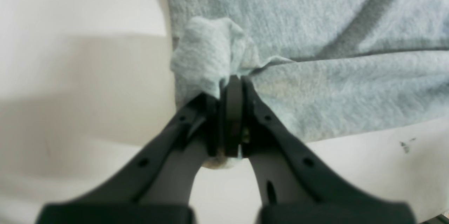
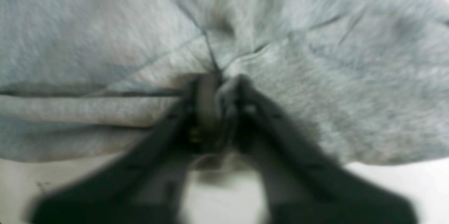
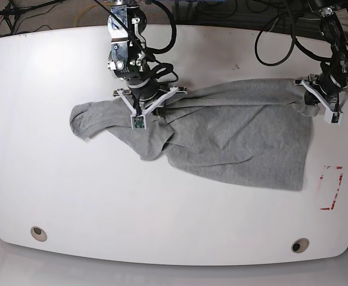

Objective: Fold the T-shirt properly
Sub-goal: 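Move the right gripper inward along the shirt and regrasp the fabric, then pull the right gripper back with the shirt, stretching it toward the left gripper, then lift the shirt high with both grippers and shake it out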

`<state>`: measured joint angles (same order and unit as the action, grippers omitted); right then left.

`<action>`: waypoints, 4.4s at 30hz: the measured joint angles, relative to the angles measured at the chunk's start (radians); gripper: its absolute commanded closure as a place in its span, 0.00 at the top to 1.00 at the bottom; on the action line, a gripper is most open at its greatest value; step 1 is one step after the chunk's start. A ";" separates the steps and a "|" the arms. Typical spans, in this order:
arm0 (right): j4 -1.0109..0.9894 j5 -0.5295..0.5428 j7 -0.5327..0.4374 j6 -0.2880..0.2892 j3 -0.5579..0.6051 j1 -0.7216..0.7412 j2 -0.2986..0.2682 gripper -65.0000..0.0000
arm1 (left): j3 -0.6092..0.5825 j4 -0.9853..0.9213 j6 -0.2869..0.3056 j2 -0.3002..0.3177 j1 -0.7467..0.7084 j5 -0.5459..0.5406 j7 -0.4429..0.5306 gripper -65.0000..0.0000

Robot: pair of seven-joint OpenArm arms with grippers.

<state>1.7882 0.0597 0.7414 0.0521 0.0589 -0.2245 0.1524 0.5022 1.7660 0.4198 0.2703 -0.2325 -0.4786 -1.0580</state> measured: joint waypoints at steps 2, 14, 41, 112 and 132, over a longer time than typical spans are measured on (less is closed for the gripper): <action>0.012 0.000 -0.001 0.000 0.000 -0.001 0.000 0.00 | 0.000 0.000 0.000 0.000 0.000 0.000 0.000 0.00; 0.100 0.001 0.003 -0.001 0.001 -0.058 -0.031 0.00 | 0.000 0.000 0.000 0.001 0.000 0.000 0.000 0.00; 0.218 0.024 -0.003 0.025 -0.164 -0.063 -0.242 0.00 | -0.002 0.002 0.001 -0.001 0.241 -0.008 -0.008 0.00; -0.100 0.023 0.074 0.341 -0.159 1.004 -0.718 0.00 | -0.011 -0.192 -0.218 0.093 1.148 -0.007 -0.019 0.00; 0.103 0.025 0.062 0.343 -0.351 0.480 -0.602 0.00 | 0.067 -0.185 -0.182 0.077 0.802 -0.021 -0.019 0.00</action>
<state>1.8912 0.0849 0.8036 0.3946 -0.2920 0.2554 -0.4492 0.5694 1.5806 0.2375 0.3477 0.5697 -0.4992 -1.0775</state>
